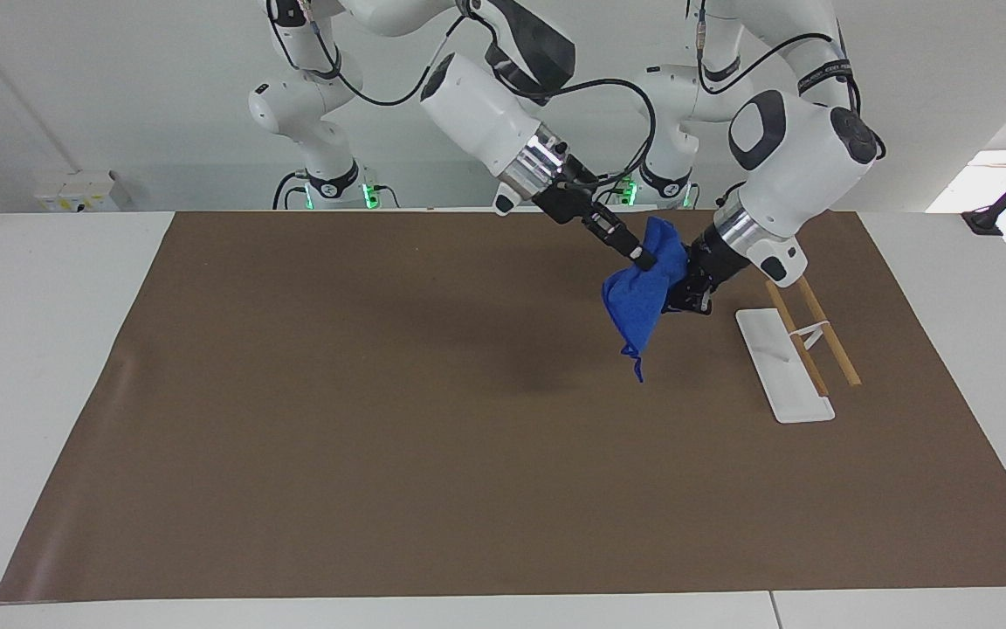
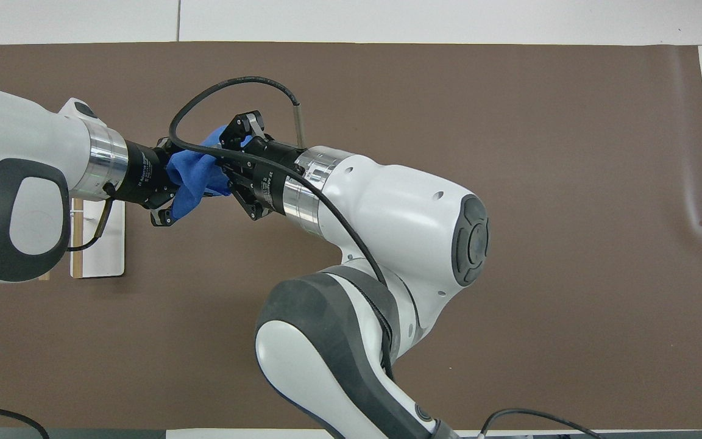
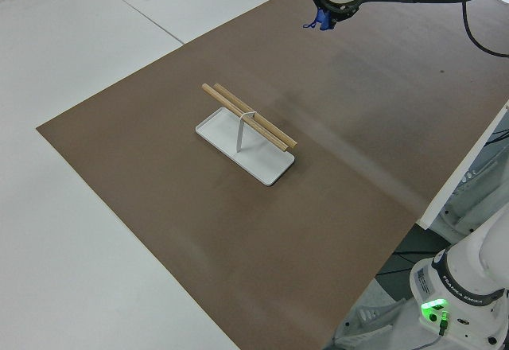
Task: Right arm passes towel to left arm to hang
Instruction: 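Grasp the towel with the left gripper beside the right gripper, then open the right gripper and withdraw it while the left gripper holds the towel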
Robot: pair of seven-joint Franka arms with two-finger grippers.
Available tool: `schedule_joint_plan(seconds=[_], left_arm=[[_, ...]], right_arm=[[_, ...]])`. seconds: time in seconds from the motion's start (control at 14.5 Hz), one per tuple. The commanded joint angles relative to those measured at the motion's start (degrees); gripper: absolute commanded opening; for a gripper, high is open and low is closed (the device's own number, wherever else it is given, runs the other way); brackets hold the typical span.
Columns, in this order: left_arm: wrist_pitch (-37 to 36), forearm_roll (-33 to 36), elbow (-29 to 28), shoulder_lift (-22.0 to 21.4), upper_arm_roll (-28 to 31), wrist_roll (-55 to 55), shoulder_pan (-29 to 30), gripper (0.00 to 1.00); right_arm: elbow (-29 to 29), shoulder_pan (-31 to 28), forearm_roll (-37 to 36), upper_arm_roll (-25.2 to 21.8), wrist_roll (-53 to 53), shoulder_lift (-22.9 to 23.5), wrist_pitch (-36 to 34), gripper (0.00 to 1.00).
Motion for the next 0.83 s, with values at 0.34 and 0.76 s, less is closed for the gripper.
schedule_joint_plan(seconds=[0.34, 0.76], left_arm=[[6.41, 17.57, -0.67, -1.8, -0.04, 0.52, -1.41, 0.0], [6.6, 30.95, -1.19, -2.15, -0.13, 3.4, -1.59, 0.0]], right_arm=[[-4.84, -5.69, 0.27, -0.74, -28.91, -0.88, 0.77, 1.0], [-20.91, -16.15, -5.79, -0.74, -60.21, -6.76, -0.02, 1.0]])
